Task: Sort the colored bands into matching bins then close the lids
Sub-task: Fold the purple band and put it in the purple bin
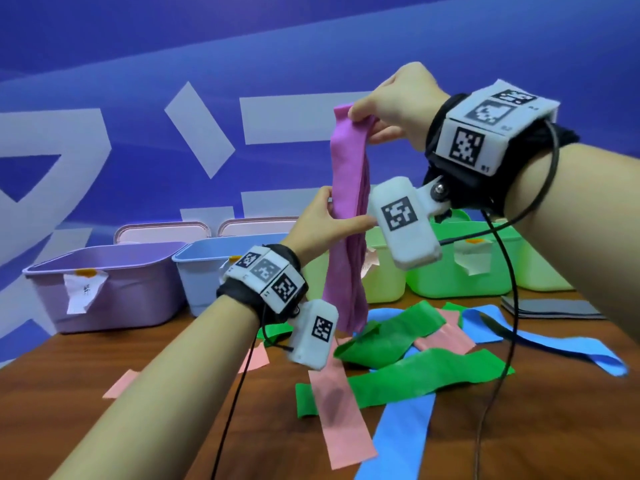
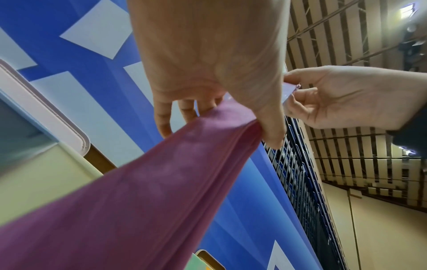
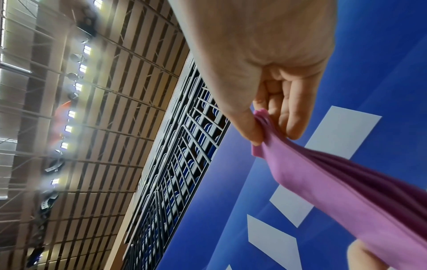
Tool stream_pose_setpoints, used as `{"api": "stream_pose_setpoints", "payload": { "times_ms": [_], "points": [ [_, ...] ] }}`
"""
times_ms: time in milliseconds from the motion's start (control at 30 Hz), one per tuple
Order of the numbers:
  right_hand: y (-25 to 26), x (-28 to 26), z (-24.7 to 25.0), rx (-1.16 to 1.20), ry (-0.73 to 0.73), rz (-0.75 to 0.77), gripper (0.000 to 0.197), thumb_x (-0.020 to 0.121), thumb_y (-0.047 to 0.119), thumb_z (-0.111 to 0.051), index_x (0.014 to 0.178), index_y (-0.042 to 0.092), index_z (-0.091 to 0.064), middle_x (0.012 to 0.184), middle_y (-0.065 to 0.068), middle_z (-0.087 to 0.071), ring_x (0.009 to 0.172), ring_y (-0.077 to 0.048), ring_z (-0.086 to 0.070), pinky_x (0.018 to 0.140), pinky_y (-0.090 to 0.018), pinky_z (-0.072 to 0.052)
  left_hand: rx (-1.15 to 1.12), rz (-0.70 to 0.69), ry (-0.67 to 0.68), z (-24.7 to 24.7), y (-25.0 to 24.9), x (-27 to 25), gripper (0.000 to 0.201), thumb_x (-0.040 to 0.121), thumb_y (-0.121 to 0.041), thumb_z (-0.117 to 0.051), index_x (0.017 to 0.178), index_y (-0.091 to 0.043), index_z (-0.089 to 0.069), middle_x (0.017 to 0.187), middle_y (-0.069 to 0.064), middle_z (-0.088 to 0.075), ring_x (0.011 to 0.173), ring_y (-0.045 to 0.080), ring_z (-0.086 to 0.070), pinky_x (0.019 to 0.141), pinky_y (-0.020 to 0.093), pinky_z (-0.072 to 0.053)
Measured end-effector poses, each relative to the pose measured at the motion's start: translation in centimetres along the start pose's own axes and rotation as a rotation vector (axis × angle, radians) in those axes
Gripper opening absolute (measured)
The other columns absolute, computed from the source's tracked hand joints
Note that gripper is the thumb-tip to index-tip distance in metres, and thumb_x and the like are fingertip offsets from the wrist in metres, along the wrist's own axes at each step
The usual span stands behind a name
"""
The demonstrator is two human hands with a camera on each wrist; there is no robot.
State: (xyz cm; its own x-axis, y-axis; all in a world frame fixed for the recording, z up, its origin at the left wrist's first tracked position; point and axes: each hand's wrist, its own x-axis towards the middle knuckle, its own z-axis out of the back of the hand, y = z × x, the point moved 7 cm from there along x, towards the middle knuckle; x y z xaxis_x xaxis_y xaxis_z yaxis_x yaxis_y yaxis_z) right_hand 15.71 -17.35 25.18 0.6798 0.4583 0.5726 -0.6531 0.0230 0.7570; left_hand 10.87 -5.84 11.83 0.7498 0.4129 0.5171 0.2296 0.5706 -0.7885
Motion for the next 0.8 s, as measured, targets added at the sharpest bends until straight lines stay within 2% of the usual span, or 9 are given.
{"api": "stream_pose_setpoints", "payload": {
  "times_ms": [67, 133, 200, 367, 500, 567, 633, 700, 800],
  "points": [
    [0.0, -0.1, 0.5, 0.028, -0.029, -0.005, 0.010, 0.074, 0.002, -0.069, 0.072, 0.003, -0.059, 0.066, -0.009, -0.062, 0.059, -0.016, -0.066, 0.064, -0.034, -0.060, 0.028, -0.011, 0.026, -0.3, -0.1, -0.4, 0.054, 0.071, -0.020, -0.079, 0.110, -0.016, -0.043, 0.092, -0.003, -0.061, 0.067, -0.004, -0.059, 0.064, 0.017, -0.051],
    [-0.3, 0.0, 1.0, 0.048, -0.055, -0.019, 0.012, 0.073, 0.001, -0.070, 0.069, 0.002, -0.059, 0.065, -0.011, -0.062, 0.064, -0.020, -0.068, 0.065, -0.035, -0.060, 0.081, -0.015, 0.060, -0.6, 0.0, -0.8, 0.070, 0.059, -0.032, -0.080, 0.114, -0.019, -0.039, 0.103, 0.001, -0.062, 0.087, 0.009, -0.063, 0.079, 0.029, -0.054],
    [-0.9, 0.0, 1.4, 0.057, -0.069, -0.042, 0.017, 0.073, 0.000, -0.070, 0.063, 0.003, -0.056, 0.064, -0.011, -0.061, 0.064, -0.021, -0.068, 0.066, -0.036, -0.059, 0.117, 0.003, 0.090, -0.5, 0.3, -1.3, 0.079, 0.061, -0.030, -0.083, 0.121, -0.019, -0.033, 0.110, 0.001, -0.059, 0.098, 0.018, -0.060, 0.084, 0.031, -0.052],
    [-2.5, -0.2, 2.0, 0.090, -0.082, -0.085, 0.020, 0.077, -0.001, -0.067, 0.063, 0.005, -0.054, 0.063, -0.008, -0.058, 0.054, -0.013, -0.063, 0.061, -0.033, -0.059, 0.220, 0.092, 0.201, 1.0, 2.5, -2.9, 0.067, 0.073, -0.019, -0.079, 0.123, -0.014, -0.034, 0.092, -0.006, -0.050, 0.075, 0.001, -0.053, 0.062, 0.010, -0.043],
    [-3.0, -0.2, 2.0, 0.146, -0.150, -0.097, 0.022, 0.075, -0.001, -0.068, 0.062, 0.006, -0.053, 0.061, -0.006, -0.058, 0.048, -0.010, -0.062, 0.050, -0.027, -0.057, 0.279, 0.191, 0.353, 2.2, 4.6, -4.9, 0.082, 0.064, -0.025, -0.081, 0.129, -0.020, -0.032, 0.104, -0.005, -0.056, 0.091, 0.008, -0.058, 0.076, 0.015, -0.050],
    [-3.3, 0.0, 2.2, 0.174, -0.180, -0.113, 0.020, 0.074, -0.001, -0.067, 0.063, 0.006, -0.053, 0.061, -0.006, -0.059, 0.046, -0.009, -0.062, 0.048, -0.025, -0.055, 0.369, 0.235, 0.400, 3.2, 6.4, -6.3, 0.068, 0.076, -0.014, -0.076, 0.128, -0.019, -0.034, 0.102, -0.008, -0.057, 0.088, 0.005, -0.058, 0.071, 0.010, -0.049],
    [-3.9, 0.2, 2.1, 0.199, -0.174, -0.129, 0.019, 0.074, -0.002, -0.067, 0.064, 0.005, -0.053, 0.061, -0.007, -0.059, 0.045, -0.009, -0.062, 0.047, -0.025, -0.055, 0.354, 0.295, 0.433, 4.7, 8.4, -7.6, 0.041, 0.080, -0.013, -0.073, 0.114, -0.012, -0.050, 0.085, -0.013, -0.065, 0.072, -0.003, -0.061, 0.064, 0.008, -0.047],
    [-4.7, 0.4, 1.4, 0.202, -0.153, -0.145, 0.017, 0.073, -0.002, -0.067, 0.066, 0.004, -0.054, 0.064, -0.009, -0.061, 0.047, -0.011, -0.063, 0.049, -0.027, -0.056, 0.291, 0.323, 0.450, 6.3, 9.3, -8.5, 0.040, 0.069, -0.034, -0.079, 0.096, -0.012, -0.061, 0.070, -0.015, -0.068, 0.065, -0.003, -0.062, 0.066, 0.011, -0.049],
    [-6.0, 0.5, 0.4, 0.203, -0.160, -0.180, 0.016, 0.072, -0.001, -0.069, 0.068, 0.004, -0.054, 0.069, -0.009, -0.061, 0.050, -0.012, -0.064, 0.046, -0.025, -0.053, 0.205, 0.364, 0.373, 9.4, 10.3, -9.2, 0.072, 0.038, -0.061, -0.082, 0.089, -0.015, -0.062, 0.071, -0.008, -0.069, 0.069, 0.007, -0.063, 0.070, 0.020, -0.053]
  ]
}}
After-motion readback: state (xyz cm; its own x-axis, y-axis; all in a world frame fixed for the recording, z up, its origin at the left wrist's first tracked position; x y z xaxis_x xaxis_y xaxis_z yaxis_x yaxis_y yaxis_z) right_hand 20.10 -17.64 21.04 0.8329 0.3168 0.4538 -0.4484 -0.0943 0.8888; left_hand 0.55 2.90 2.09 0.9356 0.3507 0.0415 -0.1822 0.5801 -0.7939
